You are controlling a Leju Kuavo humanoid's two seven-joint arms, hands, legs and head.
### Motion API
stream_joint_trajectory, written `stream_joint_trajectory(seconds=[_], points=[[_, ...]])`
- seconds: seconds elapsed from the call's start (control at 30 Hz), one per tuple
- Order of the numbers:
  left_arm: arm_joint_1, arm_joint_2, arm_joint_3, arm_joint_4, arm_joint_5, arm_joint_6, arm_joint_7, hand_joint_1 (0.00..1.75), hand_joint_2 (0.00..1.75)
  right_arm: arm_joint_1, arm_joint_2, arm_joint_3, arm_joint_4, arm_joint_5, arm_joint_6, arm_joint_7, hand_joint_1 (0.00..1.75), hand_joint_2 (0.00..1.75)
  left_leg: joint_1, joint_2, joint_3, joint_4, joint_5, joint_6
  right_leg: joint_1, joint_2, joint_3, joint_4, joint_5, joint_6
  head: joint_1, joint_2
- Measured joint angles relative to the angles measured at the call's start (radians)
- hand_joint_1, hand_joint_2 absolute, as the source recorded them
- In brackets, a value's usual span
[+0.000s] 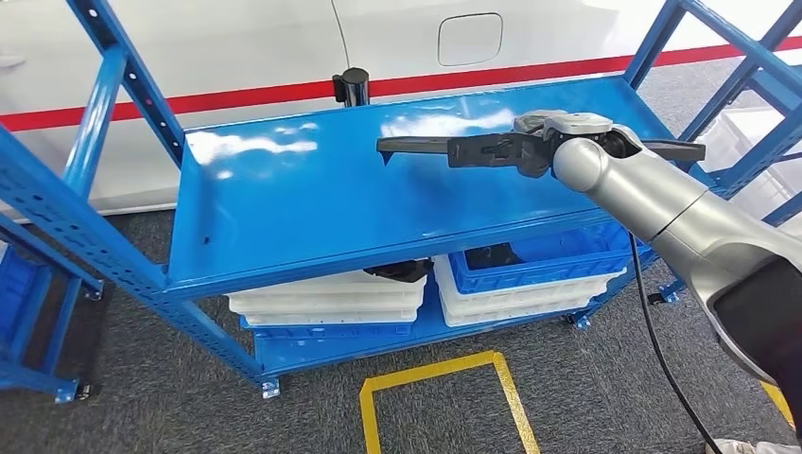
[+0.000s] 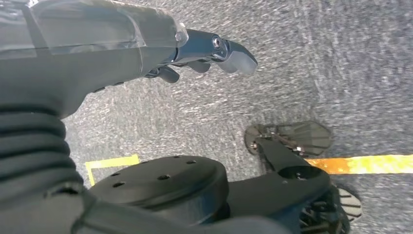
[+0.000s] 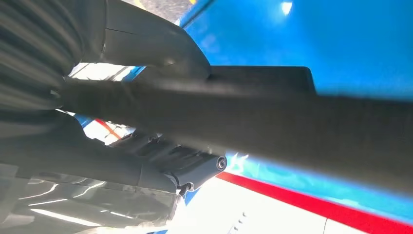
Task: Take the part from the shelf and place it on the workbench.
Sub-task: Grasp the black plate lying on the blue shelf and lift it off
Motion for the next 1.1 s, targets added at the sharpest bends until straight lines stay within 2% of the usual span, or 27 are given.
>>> stream_joint_trajectory(seconds=[0.1,0.17,0.2,0.27,0.3,0.33,0.37,0.4,0.47,0.5,0.53,0.6,0.67,0.7,0.77,0.8,0.83,0.87,0.9,0.97,1.0,1.03,1.1], points=[[-0.001,-0.001,-0.001,0.000,0.001,0.000,0.000,0.00,1.75,0.002,0.001,-0.006,0.000,0.000,0.002,0.000,1.75,1.75,-0.001,0.003,-0.004,0.001,-0.008,-0.016,0.004,0.001,0.008,-0.020,-0.015,-0.022,-0.006,0.000],[-0.002,-0.001,-0.001,0.000,0.001,0.000,0.000,0.00,1.75,0.003,0.002,-0.010,-0.001,0.001,0.003,0.000,1.75,1.75,0.000,0.001,-0.015,0.029,-0.029,-0.027,0.001,0.001,0.011,-0.023,-0.018,-0.033,-0.013,0.000],[-0.003,-0.001,-0.001,0.000,0.000,0.000,-0.001,0.00,1.75,0.003,0.002,-0.014,-0.001,0.003,0.004,0.000,1.75,1.75,0.002,-0.002,-0.037,0.072,-0.052,-0.031,0.000,0.000,0.013,-0.025,-0.019,-0.038,-0.018,0.000],[-0.004,-0.001,-0.004,0.000,-0.004,0.008,-0.005,0.00,1.75,0.004,0.002,-0.022,-0.001,0.017,0.012,0.000,1.75,1.75,0.004,-0.007,-0.112,0.207,-0.106,-0.037,0.002,-0.001,0.015,-0.025,-0.023,-0.046,-0.029,0.000],[-0.004,-0.002,-0.006,0.000,-0.004,0.015,-0.007,0.00,1.75,0.008,0.002,-0.026,-0.001,0.029,0.020,0.000,1.75,1.75,0.004,-0.008,-0.150,0.266,-0.120,-0.038,0.003,-0.001,0.017,-0.024,-0.025,-0.048,-0.031,0.000],[-0.003,-0.002,-0.008,0.000,-0.003,0.022,-0.009,0.00,1.75,0.013,0.003,-0.030,-0.002,0.043,0.030,0.000,1.75,1.75,0.004,-0.008,-0.174,0.295,-0.114,-0.038,0.004,-0.001,0.019,-0.024,-0.028,-0.049,-0.033,0.000],[-0.003,-0.002,-0.009,0.000,0.001,0.028,-0.010,0.00,1.75,0.018,0.003,-0.036,-0.004,0.059,0.041,0.000,1.75,1.75,0.003,-0.008,-0.181,0.285,-0.088,-0.036,0.005,0.000,0.023,-0.023,-0.031,-0.049,-0.034,0.000],[-0.003,-0.002,-0.009,0.000,0.004,0.031,-0.011,0.00,1.75,0.023,0.004,-0.045,-0.007,0.075,0.052,0.000,1.75,1.75,0.003,-0.008,-0.168,0.238,-0.045,-0.033,0.006,0.000,0.028,-0.022,-0.034,-0.048,-0.035,0.000],[-0.004,-0.002,-0.009,0.000,0.010,0.034,-0.013,0.00,1.75,0.028,0.005,-0.067,-0.015,0.108,0.071,0.000,1.75,1.75,0.001,-0.007,-0.121,0.109,0.035,-0.023,0.008,0.001,0.035,-0.019,-0.043,-0.042,-0.039,0.000],[-0.004,-0.002,-0.009,0.000,0.011,0.036,-0.013,0.00,1.75,0.030,0.006,-0.079,-0.018,0.125,0.079,0.000,1.75,1.75,0.000,-0.006,-0.102,0.062,0.053,-0.018,0.009,0.001,0.036,-0.017,-0.046,-0.038,-0.041,0.000],[-0.004,-0.002,-0.009,0.000,0.013,0.036,-0.012,0.00,1.75,0.034,0.006,-0.092,-0.021,0.141,0.086,0.000,1.75,1.75,-0.001,-0.006,-0.093,0.039,0.056,-0.015,0.010,0.001,0.036,-0.017,-0.047,-0.034,-0.042,0.000],[-0.003,-0.002,-0.009,0.000,0.019,0.037,-0.011,0.00,1.75,0.045,0.007,-0.116,-0.030,0.172,0.102,0.000,1.75,1.75,-0.003,-0.008,-0.087,0.029,0.050,-0.007,0.010,0.001,0.036,-0.020,-0.046,-0.025,-0.041,0.000],[-0.003,-0.002,-0.009,0.001,0.035,0.039,-0.014,0.00,1.75,0.057,0.010,-0.144,-0.044,0.199,0.115,0.000,1.75,1.75,0.000,-0.008,-0.083,0.024,0.053,0.003,0.008,0.000,0.030,-0.001,-0.064,-0.015,-0.037,0.000],[-0.004,-0.002,-0.009,0.001,0.044,0.039,-0.016,0.00,1.75,0.061,0.011,-0.159,-0.051,0.209,0.120,0.000,1.75,1.75,0.002,-0.008,-0.081,0.021,0.055,0.008,0.008,0.000,0.015,0.035,-0.087,-0.011,-0.033,0.000],[-0.004,-0.004,-0.009,0.000,0.055,0.037,-0.017,0.00,1.75,0.068,0.012,-0.185,-0.063,0.220,0.128,0.000,1.75,1.75,0.003,-0.008,-0.078,0.021,0.054,0.015,0.007,0.000,-0.042,0.161,-0.150,-0.005,-0.021,0.000],[-0.004,-0.004,-0.009,0.000,0.058,0.036,-0.017,0.00,1.75,0.072,0.013,-0.196,-0.067,0.222,0.132,0.000,1.75,1.75,0.002,-0.008,-0.076,0.021,0.053,0.016,0.007,0.000,-0.072,0.224,-0.172,-0.003,-0.016,0.000],[-0.003,-0.005,-0.009,0.001,0.059,0.036,-0.017,0.00,1.75,0.078,0.014,-0.205,-0.071,0.223,0.135,0.000,1.75,1.75,0.002,-0.008,-0.074,0.021,0.051,0.017,0.007,0.000,-0.091,0.261,-0.178,-0.003,-0.011,0.000],[-0.003,-0.005,-0.009,0.001,0.059,0.036,-0.017,0.00,1.75,0.083,0.016,-0.212,-0.075,0.223,0.136,0.000,1.75,1.75,0.002,-0.008,-0.072,0.021,0.050,0.017,0.007,0.000,-0.094,0.261,-0.164,-0.005,-0.007,0.000],[-0.003,-0.005,-0.009,0.001,0.060,0.036,-0.016,0.00,1.75,0.086,0.017,-0.219,-0.079,0.223,0.137,0.000,1.75,1.75,0.001,-0.008,-0.068,0.021,0.048,0.017,0.007,0.000,-0.078,0.223,-0.133,-0.007,-0.002,0.000],[-0.003,-0.005,-0.008,0.000,0.060,0.035,-0.016,0.00,1.75,0.087,0.019,-0.234,-0.087,0.224,0.137,0.000,1.75,1.75,-0.001,-0.007,-0.063,0.021,0.045,0.014,0.010,0.001,-0.016,0.089,-0.060,-0.017,0.003,0.000],[-0.004,-0.006,-0.008,0.001,0.060,0.035,-0.016,0.00,1.75,0.087,0.020,-0.242,-0.090,0.226,0.138,0.000,1.75,1.75,-0.002,-0.007,-0.064,0.023,0.044,0.010,0.012,0.001,0.010,0.033,-0.038,-0.022,0.002,0.000],[-0.004,-0.007,-0.008,0.001,0.061,0.035,-0.016,0.00,1.75,0.087,0.021,-0.249,-0.094,0.229,0.139,0.000,1.75,1.75,-0.003,-0.006,-0.067,0.024,0.045,0.006,0.014,0.002,0.024,-0.001,-0.029,-0.026,0.001,0.000],[-0.003,-0.008,-0.008,0.001,0.063,0.035,-0.016,0.00,1.75,0.091,0.023,-0.261,-0.102,0.239,0.146,0.000,1.75,1.75,-0.006,-0.004,-0.072,0.024,0.048,-0.002,0.016,0.001,0.027,-0.019,-0.029,-0.031,-0.001,0.000]])
